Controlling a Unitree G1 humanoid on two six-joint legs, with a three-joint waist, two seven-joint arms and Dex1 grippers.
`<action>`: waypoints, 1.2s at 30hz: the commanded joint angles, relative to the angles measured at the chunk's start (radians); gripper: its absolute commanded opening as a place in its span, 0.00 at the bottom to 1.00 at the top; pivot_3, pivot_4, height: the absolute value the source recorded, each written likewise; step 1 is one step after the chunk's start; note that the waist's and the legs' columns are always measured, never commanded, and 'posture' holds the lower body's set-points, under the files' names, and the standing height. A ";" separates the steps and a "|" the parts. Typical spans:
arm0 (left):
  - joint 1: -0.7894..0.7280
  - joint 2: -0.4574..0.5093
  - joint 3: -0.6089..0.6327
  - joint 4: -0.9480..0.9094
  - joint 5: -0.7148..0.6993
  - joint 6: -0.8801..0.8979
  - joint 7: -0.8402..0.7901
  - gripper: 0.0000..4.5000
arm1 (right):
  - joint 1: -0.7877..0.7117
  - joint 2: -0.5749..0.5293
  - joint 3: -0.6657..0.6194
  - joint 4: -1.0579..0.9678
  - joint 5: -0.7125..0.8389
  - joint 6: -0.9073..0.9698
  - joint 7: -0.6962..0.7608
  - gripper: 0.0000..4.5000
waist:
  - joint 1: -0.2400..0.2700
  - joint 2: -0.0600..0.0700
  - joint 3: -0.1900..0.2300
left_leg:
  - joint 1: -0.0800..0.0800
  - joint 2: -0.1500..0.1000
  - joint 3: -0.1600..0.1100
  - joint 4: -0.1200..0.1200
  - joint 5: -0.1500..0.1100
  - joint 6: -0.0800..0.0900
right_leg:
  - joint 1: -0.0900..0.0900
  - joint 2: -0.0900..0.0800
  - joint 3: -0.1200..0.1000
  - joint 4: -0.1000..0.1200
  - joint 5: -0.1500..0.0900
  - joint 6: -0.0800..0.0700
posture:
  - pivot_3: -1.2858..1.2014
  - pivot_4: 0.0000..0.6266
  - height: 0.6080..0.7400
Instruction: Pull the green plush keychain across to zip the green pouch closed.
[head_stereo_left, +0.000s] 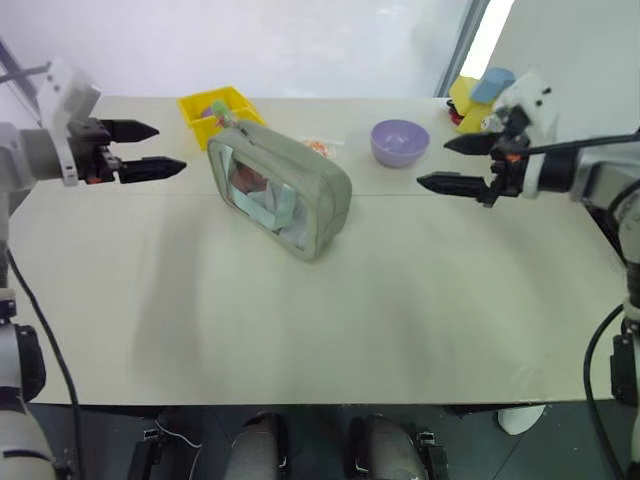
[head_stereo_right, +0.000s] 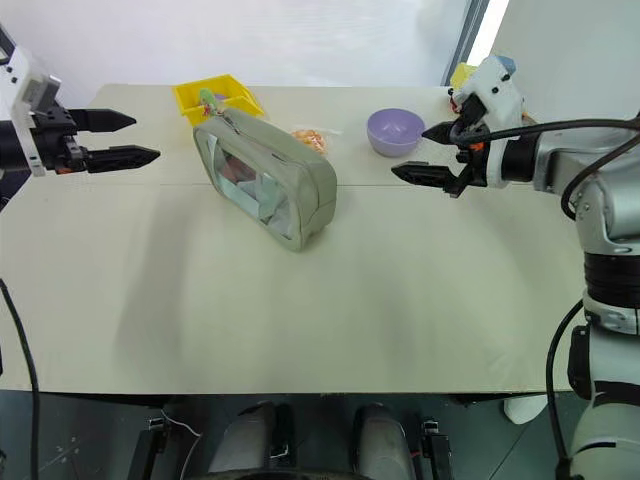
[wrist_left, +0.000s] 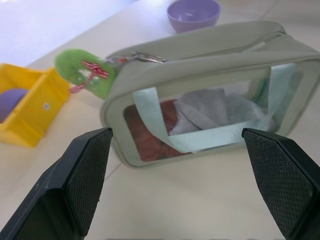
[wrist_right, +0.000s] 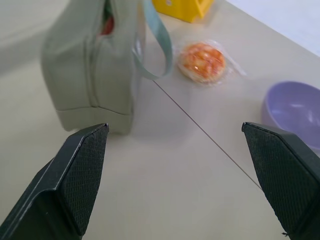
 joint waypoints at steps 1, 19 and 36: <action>-0.051 -0.003 0.004 0.017 0.019 -0.044 -0.001 0.99 | -0.038 0.017 -0.013 -0.017 0.017 0.008 -0.007 0.99 | 0.000 0.000 0.000 | 0.000 0.000 0.000 0.000 0.000 0.000 | 0.000 0.000 0.000 0.000 0.000 0.000 | 0.52 0.24 0.99; -0.011 0.013 0.025 -0.097 -0.021 0.080 -0.028 0.99 | -0.111 0.190 0.023 -0.144 0.092 0.108 -0.097 0.99 | -0.003 0.000 0.000 | 0.000 0.000 0.001 0.000 0.000 0.000 | -0.001 0.000 0.001 0.001 0.000 0.000 | 0.52 0.24 0.99; 0.189 0.015 0.124 -0.355 -0.123 0.199 0.098 0.99 | -0.125 0.505 0.412 0.023 -0.233 -0.219 -0.233 0.99 | -0.005 -0.001 0.000 | -0.001 0.001 0.000 0.001 0.000 0.000 | -0.002 0.001 0.002 0.002 0.000 0.000 | 0.52 0.24 0.99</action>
